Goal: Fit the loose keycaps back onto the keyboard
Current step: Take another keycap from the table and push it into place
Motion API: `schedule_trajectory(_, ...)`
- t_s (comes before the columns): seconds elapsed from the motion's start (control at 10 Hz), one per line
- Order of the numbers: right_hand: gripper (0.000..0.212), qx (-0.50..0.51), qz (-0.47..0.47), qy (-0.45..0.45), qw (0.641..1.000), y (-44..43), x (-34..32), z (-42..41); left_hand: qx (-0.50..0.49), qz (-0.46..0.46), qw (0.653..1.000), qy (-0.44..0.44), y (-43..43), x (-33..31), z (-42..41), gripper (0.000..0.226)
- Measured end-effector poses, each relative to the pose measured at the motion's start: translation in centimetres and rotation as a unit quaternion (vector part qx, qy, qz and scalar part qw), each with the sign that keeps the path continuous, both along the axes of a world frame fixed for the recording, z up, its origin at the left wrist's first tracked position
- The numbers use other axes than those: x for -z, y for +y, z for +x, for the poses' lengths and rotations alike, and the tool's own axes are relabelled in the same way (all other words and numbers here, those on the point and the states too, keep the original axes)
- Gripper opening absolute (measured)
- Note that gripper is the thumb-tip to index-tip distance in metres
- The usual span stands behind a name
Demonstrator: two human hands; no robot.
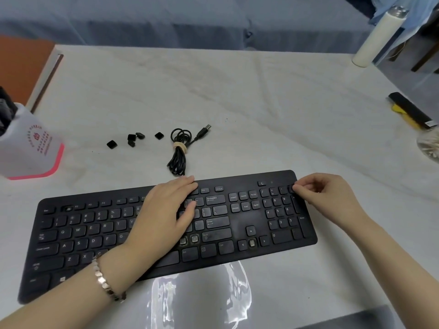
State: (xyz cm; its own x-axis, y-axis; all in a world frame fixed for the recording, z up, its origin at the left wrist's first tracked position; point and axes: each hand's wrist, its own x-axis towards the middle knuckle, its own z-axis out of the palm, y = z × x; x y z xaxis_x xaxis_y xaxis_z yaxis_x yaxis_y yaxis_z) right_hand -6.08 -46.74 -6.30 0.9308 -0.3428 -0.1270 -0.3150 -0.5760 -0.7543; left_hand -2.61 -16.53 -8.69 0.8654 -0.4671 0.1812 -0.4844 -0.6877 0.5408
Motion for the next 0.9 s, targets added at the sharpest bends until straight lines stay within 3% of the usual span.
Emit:
schedule_trajectory(0.1, 0.005, -0.018, -0.025, -0.011, 0.999, 0.2, -0.3, -0.1, -0.001, -0.001, 1.0, -0.004, 0.0, 0.1, 0.0, 0.045)
schedule_trajectory(0.2, 0.024, -0.105, -0.052, 0.002, 0.993, 0.1, -0.5, -0.3, -0.001, -0.003, 1.0, -0.012, 0.0, 0.2, 0.0, 0.044)
schedule_trajectory(0.3, 0.024, -0.132, -0.081, 0.019, 0.988, -0.4, -0.7, -0.3, -0.002, -0.005, 1.0, -0.013, 0.1, 0.5, 0.0, 0.043)
schedule_trajectory(0.7, 0.021, -0.087, -0.061, -0.036, 0.994, -0.4, 0.5, -0.6, -0.002, -0.005, 1.0, -0.019, 0.1, 0.8, 0.2, 0.043)
schedule_trajectory(0.9, 0.022, -0.044, 0.01, -0.023, 0.999, 0.1, 0.8, -0.7, -0.003, -0.005, 1.0, -0.02, 0.1, 0.9, 0.2, 0.043)
